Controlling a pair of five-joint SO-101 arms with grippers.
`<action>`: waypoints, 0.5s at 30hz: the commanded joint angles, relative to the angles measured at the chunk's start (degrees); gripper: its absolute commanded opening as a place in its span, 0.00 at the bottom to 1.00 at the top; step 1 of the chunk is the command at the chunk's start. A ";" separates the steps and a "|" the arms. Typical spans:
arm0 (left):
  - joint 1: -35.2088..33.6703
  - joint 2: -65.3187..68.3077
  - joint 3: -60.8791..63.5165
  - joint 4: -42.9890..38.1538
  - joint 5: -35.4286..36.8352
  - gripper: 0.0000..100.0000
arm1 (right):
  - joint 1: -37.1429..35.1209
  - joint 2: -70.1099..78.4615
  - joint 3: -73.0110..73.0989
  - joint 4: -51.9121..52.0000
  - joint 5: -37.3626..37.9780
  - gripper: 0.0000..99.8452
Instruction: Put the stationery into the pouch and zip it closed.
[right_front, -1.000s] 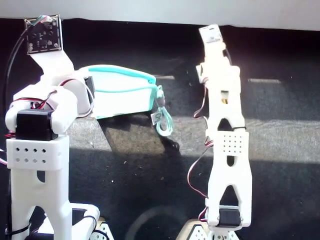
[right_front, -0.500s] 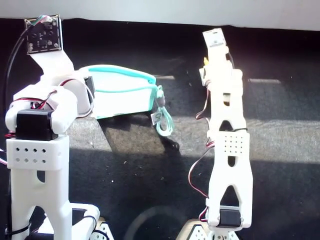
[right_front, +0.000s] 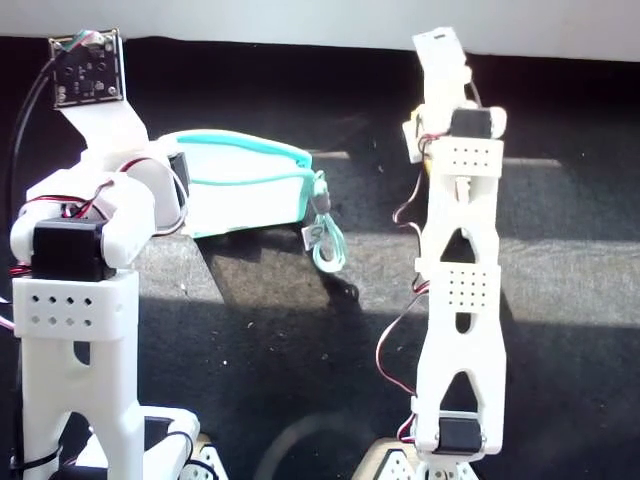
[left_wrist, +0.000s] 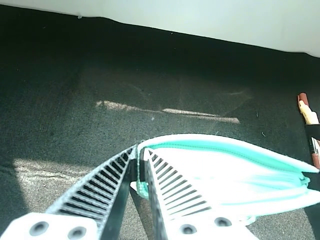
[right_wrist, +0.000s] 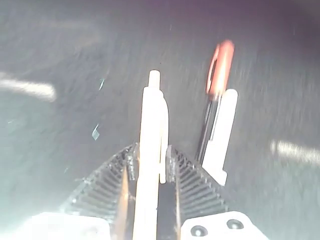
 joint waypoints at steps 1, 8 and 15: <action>0.22 0.75 1.27 1.05 -0.26 0.01 | -0.84 -8.92 -7.52 7.52 -6.77 0.01; 0.22 0.75 1.27 1.14 -0.26 0.01 | -2.77 -24.13 -7.16 7.34 -13.89 0.01; 0.22 0.75 1.27 1.23 -0.09 0.01 | -9.63 -41.27 -7.08 7.25 -22.24 0.01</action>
